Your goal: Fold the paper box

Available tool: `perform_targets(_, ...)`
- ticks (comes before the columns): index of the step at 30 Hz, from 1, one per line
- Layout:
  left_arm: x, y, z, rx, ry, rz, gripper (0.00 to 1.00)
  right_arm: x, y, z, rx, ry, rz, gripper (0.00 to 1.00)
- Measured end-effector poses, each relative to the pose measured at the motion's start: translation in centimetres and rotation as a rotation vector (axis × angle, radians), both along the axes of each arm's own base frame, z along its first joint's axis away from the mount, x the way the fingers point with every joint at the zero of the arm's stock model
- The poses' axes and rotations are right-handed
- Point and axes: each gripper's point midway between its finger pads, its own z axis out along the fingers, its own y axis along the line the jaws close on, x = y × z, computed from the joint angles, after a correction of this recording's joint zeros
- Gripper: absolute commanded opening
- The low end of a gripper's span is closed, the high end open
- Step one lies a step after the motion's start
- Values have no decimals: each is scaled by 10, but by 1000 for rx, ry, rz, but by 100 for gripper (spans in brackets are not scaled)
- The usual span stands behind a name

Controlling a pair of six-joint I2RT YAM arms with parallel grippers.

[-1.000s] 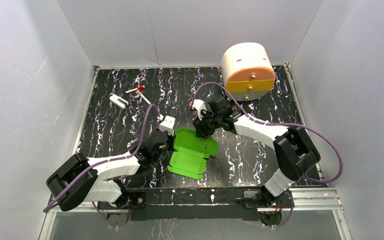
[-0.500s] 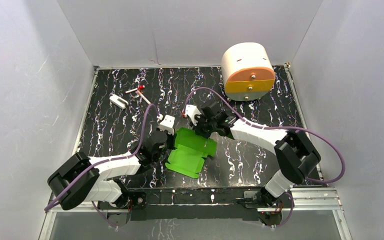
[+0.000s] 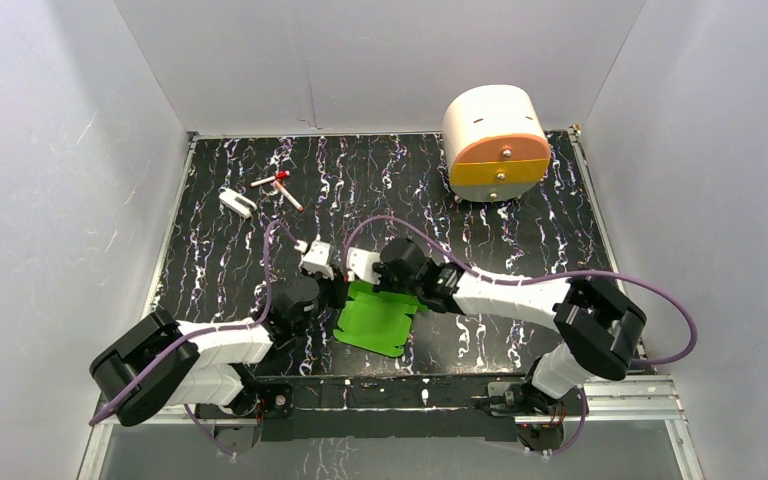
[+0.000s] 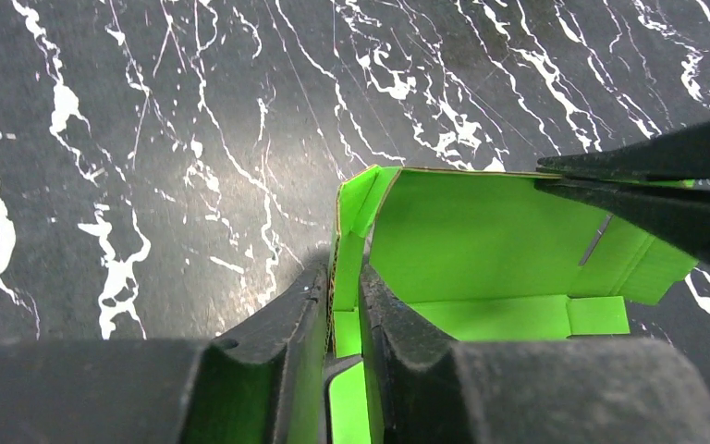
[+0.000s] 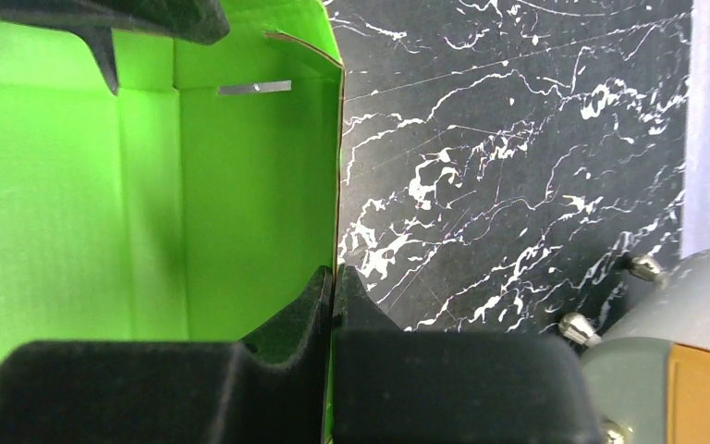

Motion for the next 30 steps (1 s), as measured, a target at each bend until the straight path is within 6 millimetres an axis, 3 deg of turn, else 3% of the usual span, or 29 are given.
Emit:
perform_targets(6,-17,9,2,-84,0,-12,32,-12,3,-8,-78,-182,67,0)
perform_targets(12,-28,21,36,-209,-94,-20,38,-19,5,-5,-126,-326,106,0)
perform_targets(17,-18,43,61,-279,-153,55,39,-21,7,2,-164,-397,136,0)
perform_targets(24,14,87,35,-268,-32,197,41,-21,9,7,-216,-453,186,0)
perform_targets(30,20,72,8,-250,111,117,40,-19,10,10,-250,-503,225,0)
